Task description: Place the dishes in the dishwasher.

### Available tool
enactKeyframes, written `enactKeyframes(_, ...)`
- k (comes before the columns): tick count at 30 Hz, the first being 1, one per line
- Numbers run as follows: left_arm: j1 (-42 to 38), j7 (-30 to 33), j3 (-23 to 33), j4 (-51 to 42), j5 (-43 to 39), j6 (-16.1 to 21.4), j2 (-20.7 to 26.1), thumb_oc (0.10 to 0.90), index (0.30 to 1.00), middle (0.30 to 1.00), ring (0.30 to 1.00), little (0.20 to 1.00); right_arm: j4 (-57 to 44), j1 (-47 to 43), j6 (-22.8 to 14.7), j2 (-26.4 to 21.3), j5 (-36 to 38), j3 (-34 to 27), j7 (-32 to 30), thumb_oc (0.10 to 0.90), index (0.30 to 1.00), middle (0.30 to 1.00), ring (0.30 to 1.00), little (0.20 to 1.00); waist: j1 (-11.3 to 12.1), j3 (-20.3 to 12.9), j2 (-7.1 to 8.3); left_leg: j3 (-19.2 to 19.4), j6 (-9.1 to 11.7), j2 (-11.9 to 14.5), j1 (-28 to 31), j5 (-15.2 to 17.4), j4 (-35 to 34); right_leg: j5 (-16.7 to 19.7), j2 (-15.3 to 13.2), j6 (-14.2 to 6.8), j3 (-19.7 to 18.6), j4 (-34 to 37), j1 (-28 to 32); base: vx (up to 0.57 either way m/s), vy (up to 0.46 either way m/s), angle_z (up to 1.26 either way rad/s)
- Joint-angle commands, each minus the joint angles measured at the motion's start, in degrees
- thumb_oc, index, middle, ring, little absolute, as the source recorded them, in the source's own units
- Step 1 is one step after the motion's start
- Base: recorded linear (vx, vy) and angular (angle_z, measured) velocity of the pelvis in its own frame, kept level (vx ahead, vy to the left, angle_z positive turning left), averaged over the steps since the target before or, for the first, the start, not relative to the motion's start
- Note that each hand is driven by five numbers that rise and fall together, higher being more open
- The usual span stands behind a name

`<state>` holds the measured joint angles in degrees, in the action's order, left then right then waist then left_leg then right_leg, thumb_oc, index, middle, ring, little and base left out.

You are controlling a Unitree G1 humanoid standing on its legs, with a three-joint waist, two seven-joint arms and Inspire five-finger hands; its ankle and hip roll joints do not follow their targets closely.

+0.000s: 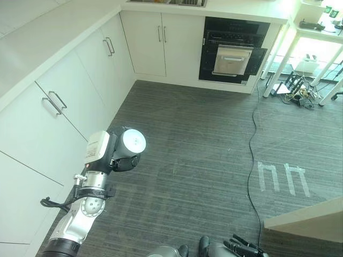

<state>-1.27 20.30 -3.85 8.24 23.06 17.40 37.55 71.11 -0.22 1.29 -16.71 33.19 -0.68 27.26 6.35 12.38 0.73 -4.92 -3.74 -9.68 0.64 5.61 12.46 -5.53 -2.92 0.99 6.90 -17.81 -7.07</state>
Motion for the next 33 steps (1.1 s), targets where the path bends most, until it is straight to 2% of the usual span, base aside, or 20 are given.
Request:
enactKeyframes(1, -5.73, 0.82, 4.99, -8.91, -2.48, 4.31, 3.19, 0.4, 0.3, 0.3, 0.3, 0.3, -1.73, 0.83, -1.35, -2.66, 0.92, 1.87, 1.99, 0.8, 0.9, 0.9, 0.9, 0.9, -2.27, -3.1, -1.22, 4.29, 6.19, 10.96, -8.28, 5.47, 4.73, -7.39, -2.08, -7.23, 2.23, 0.63, 2.42, -0.02, -0.072, 0.25)
enactKeyframes(5, -6.25, -1.23, 5.24, -8.88, -4.15, 8.0, 3.69, 0.4, 0.3, 0.3, 0.3, 0.3, -1.7, 1.06, -2.0, -3.25, 3.17, 1.0, 1.62, 0.8, 0.9, 0.9, 0.9, 0.9, -3.85, -2.69, -1.89, 9.61, 7.67, 14.26, -9.07, 4.54, 4.73, -7.51, -2.93, -7.2, 4.71, 0.63, 2.76, -0.03, -0.013, 0.46)
enactKeyframes(7, -6.89, -1.79, 4.76, -9.29, -4.39, 8.68, 3.77, 0.4, 0.3, 0.3, 0.3, 0.3, -1.37, 1.37, -1.33, -3.62, 4.3, -0.05, 1.39, 0.8, 0.9, 0.9, 0.9, 0.9, -4.96, -2.74, -2.32, 10.45, 8.22, 15.36, -9.46, 4.47, 4.73, -7.56, -3.07, -7.38, 4.61, 0.63, 2.39, -0.03, 0.045, 0.6)
enactKeyframes(11, -7.32, -2.24, 4.29, -9.36, -4.82, 9.12, 3.53, 0.4, 0.3, 0.3, 0.3, 0.3, -0.21, 2.04, -0.34, -3.94, 1.99, -1.32, 1.1, 0.8, 0.9, 0.9, 0.9, 0.9, -6.32, -3.33, -2.74, 10.61, 8.46, 15.5, -8.93, 5.27, 4.73, -7.59, -3.03, -7.51, 3.7, 0.63, 1.79, 0.01, 0.056, 0.04)
enactKeyframes(20, -7.37, -3.71, 2.78, -9.56, -4.81, 9.82, 3.82, 0.4, 0.3, 0.3, 0.3, 0.3, 0.53, 3.0, -1.63, -2.74, 0.79, -0.78, 2.12, 0.8, 0.9, 0.9, 0.9, 0.9, -7.75, -4.49, -2.82, 10.55, 7.12, 14.38, -6.68, 7.94, 4.73, -7.1, -3.37, -8.12, 2.08, 0.63, 1.68, 0.04, 0.053, -0.11)
enactKeyframes(28, -8.97, -4.41, 0.17, -10.18, -6.34, 8.04, 4.63, 0.4, 0.3, 0.3, 0.3, 0.3, 0.61, 3.81, -1.29, -1.88, -0.63, -0.75, 1.37, 0.8, 0.9, 0.9, 0.9, 0.9, -9.56, -5.31, -2.39, 11.98, 5.82, 14.28, -5.36, 9.93, 4.73, -6.47, -2.77, -9.03, -0.65, 0.63, 1.25, 0.03, 0.022, -0.12)
enactKeyframes(29, -10.84, -7.84, 4.59, -17.53, -7.84, 5.19, 7.13, 0.4, 0.3, 0.3, 0.3, 0.3, -0.37, 1.4, 0.33, -3.5, 2.92, -2.43, -1.55, 0.8, 0.9, 0.9, 0.9, 0.9, -6.67, -3.77, -2.75, 13.83, 8.03, 16.84, -6.33, 5.73, 4.73, -8.08, -2.57, -6.42, 4.54, 0.63, 2.7, 0.03, 0.021, -0.1)
enactKeyframes(30, -10.72, -7.88, 4.83, -17.6, -8.07, 5.31, 7.13, 0.4, 0.3, 0.3, 0.3, 0.3, 0.1, 1.36, 2.15, -3.25, 5.5, -2.53, -1.07, 0.8, 0.9, 0.9, 0.9, 0.9, -6.66, -4.07, -3.0, 13.18, 8.04, 16.52, -6.55, 5.81, 4.73, -8.24, -2.2, -6.31, 4.08, 0.63, 2.58, 0.04, 0.021, -0.12)
enactKeyframes(33, -11.29, -7.89, 4.94, -17.43, -9.22, 4.47, 7.32, 0.4, 0.3, 0.3, 0.3, 0.3, 0.82, 1.67, 3.26, -2.88, 9.26, -3.28, 1.78, 0.8, 0.9, 0.9, 0.9, 0.9, -7.21, -4.41, -3.43, 13.22, 8.19, 16.42, -6.43, 5.86, 4.73, -8.54, -1.85, -6.2, 3.7, 0.63, 2.84, 0.02, 0.017, -0.03)
